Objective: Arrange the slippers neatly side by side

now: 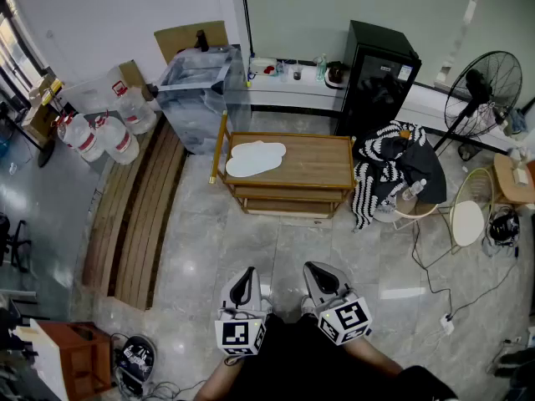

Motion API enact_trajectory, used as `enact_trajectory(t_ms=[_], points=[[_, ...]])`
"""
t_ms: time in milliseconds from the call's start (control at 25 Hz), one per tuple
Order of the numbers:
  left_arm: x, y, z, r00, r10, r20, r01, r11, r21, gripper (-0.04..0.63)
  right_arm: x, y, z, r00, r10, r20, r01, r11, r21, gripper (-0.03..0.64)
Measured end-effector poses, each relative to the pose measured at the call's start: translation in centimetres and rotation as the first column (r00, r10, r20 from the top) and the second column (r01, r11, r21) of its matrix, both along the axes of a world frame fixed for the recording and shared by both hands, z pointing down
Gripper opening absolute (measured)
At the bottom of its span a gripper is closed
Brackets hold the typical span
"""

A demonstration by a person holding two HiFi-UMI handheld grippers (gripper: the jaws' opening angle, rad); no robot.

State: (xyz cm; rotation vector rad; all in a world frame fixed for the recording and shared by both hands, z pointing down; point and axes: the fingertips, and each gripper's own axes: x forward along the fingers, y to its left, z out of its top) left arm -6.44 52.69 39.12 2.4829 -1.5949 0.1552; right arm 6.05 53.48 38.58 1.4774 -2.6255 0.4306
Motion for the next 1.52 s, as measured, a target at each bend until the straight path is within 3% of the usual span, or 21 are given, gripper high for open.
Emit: enact_trajectory(t_ms=[720, 1520], points=[[-2.6, -0.3, 0.5, 1.0, 0.006, -0.013, -0.006, 1.0, -0.013, 0.017, -3.0, -0.3, 0.2, 1.0, -0.006, 0.001, 0.006, 1.0, 0.001, 0.012], [-11.0, -1.0, 1.5, 0.998, 0.046, -0.037, -0.047, 0.999, -0.009, 0.017, -11.1, -1.4, 0.6, 0.999, 0.044, -0.023, -0.044, 0.999, 0.016, 0.012]])
